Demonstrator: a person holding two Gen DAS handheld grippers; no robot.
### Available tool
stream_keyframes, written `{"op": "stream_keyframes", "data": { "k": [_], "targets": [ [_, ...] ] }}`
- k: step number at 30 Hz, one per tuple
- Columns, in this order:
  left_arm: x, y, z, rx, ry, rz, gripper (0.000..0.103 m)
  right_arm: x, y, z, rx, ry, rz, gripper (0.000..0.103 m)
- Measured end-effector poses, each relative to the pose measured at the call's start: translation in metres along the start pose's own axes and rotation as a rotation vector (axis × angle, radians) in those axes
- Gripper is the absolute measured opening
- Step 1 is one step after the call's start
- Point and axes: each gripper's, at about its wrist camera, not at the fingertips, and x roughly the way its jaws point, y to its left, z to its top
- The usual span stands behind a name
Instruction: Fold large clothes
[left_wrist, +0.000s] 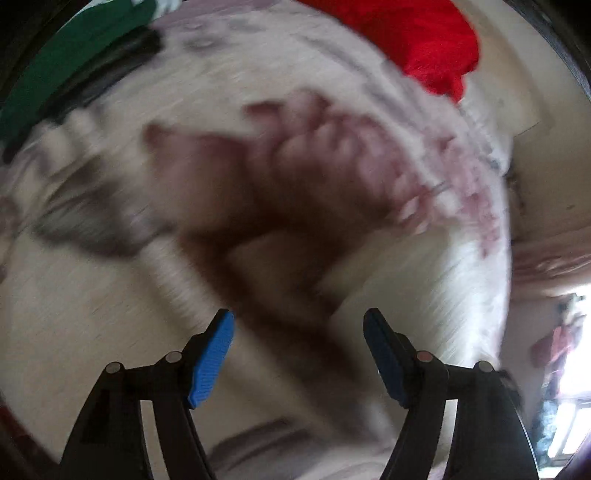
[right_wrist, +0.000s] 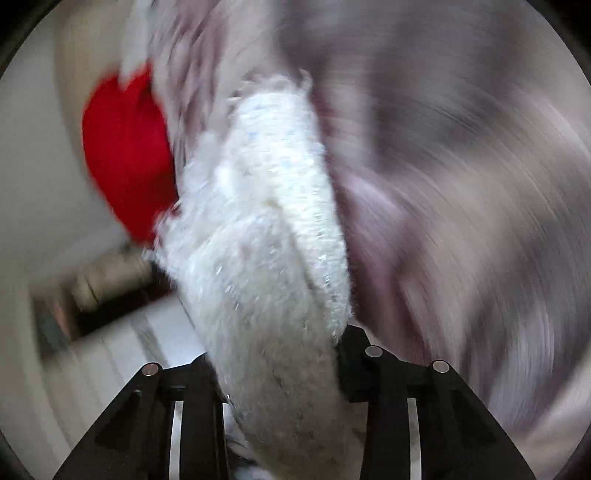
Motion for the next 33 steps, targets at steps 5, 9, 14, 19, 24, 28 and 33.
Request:
{"op": "stream_keyframes", "data": {
  "k": [5, 9, 14, 19, 24, 28, 33],
  "targets": [
    [0.044, 0.037, -0.055, 0.106, 0.125, 0.222, 0.071, -0.024, -0.071, -0.081, 0.181, 0.024, -0.063, 0.039],
    [0.084, 0.044, -0.079, 0.181, 0.118, 0.299, 0.086, -0.025, -0.069, -0.073, 0.036, 0.160, -0.264, 0.051],
    [0.103, 0.035, -0.075, 0.160, 0.087, 0.329, 0.103, -0.053, 0.014, -0.059, -0.343, 0.195, -0.490, 0.060],
    [0.104, 0.031, -0.077, 0.117, 0.011, 0.361, 0.103, -0.031, 0.113, -0.049, -0.608, 0.238, -0.509, 0.066],
    [0.088, 0.025, -0.077, 0.103, -0.008, 0.366, 0.103, 0.057, 0.172, -0.047, -0.811, 0.345, -0.489, 0.067],
    [0.060, 0.008, -0.083, 0.051, -0.070, 0.366, 0.103, 0.151, 0.166, -0.037, -0.814, 0.483, -0.556, 0.067],
    [0.025, -0.036, -0.093, 0.043, -0.158, 0.264, 0.103, 0.138, 0.213, -0.073, -1.030, 0.376, -0.549, 0.008]
  ]
}}
